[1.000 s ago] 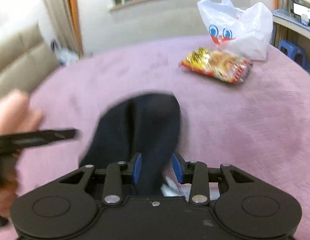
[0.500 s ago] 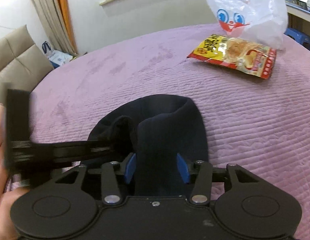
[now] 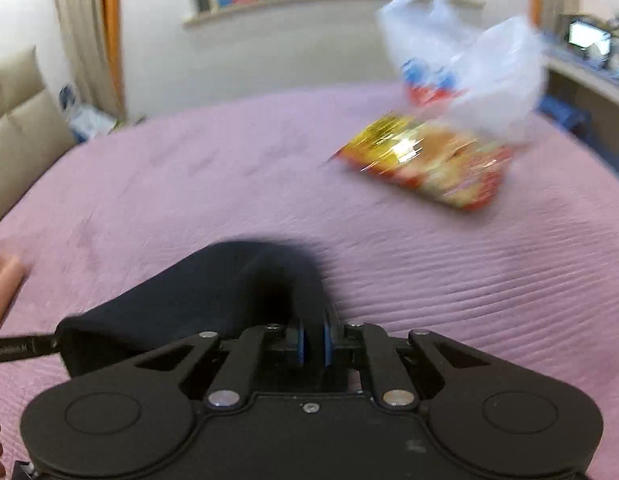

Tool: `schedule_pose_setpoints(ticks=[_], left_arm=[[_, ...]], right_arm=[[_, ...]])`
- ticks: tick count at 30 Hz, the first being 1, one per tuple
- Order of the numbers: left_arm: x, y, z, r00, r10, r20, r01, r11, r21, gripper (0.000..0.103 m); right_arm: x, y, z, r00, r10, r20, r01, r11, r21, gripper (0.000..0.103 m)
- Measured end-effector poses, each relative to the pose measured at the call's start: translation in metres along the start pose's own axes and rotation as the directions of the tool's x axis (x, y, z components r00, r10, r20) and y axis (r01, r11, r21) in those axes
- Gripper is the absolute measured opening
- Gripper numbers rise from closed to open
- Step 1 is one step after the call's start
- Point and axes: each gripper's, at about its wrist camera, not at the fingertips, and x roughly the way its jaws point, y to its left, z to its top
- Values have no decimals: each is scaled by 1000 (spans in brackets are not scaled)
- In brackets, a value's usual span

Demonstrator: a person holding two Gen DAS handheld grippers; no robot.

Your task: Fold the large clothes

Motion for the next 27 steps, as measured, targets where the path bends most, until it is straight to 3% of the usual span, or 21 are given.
schedule_pose_setpoints(ticks=[3,5,6,8,10,11,12,14,17,19,21,24,27], left_arm=[[-6,9,-8,1000,-14,-9,14,1000,9,8],[-5,14,-16,998,-26,-51,27,999,19,10],[-1,14,-21,998,-5,-69,9,999,46,15],[11,15,-33,993,61,-106,-50,993,108,32],[13,20,-39,990,59,-126,-45,993,112,37],[6,22,-40,992,33,-119,-21,994,107,37],[-4,25,-38,994,9,-112,2,995,99,38],[-29,32,-36,996,-20,-90,29,995,100,39],[-61,38,-35,1000,-8,-11,9,996,91,39],[-68,31,-26,998,-34,58,30,998,63,37],[-59,15,-12,990,-109,95,105,993,46,36],[-16,-22,4,983,-176,53,171,981,93,28],[38,-41,1,989,-131,-63,139,979,147,22]], right_arm=[[-5,-47,-11,997,11,-79,-4,996,87,8],[13,-59,-33,988,-26,-155,36,997,62,12],[28,-61,-46,975,-35,-219,45,998,45,13],[49,-65,-67,954,-35,-298,49,998,40,31],[40,-65,-68,960,-23,-279,26,1000,6,33],[33,-67,-65,957,-20,-288,20,1000,0,46],[22,-70,-61,960,-11,-281,10,1000,-4,51],[-3,-73,-51,967,21,-256,-26,999,-19,56],[-29,-70,-34,983,50,-176,-55,998,-24,58],[-27,-49,-20,990,91,-112,-96,995,-38,48],[-11,-17,-9,992,109,-61,-115,989,-95,13],[35,28,1,986,151,-64,-159,978,-134,9],[82,51,-1,984,118,-132,-139,976,-167,8]])
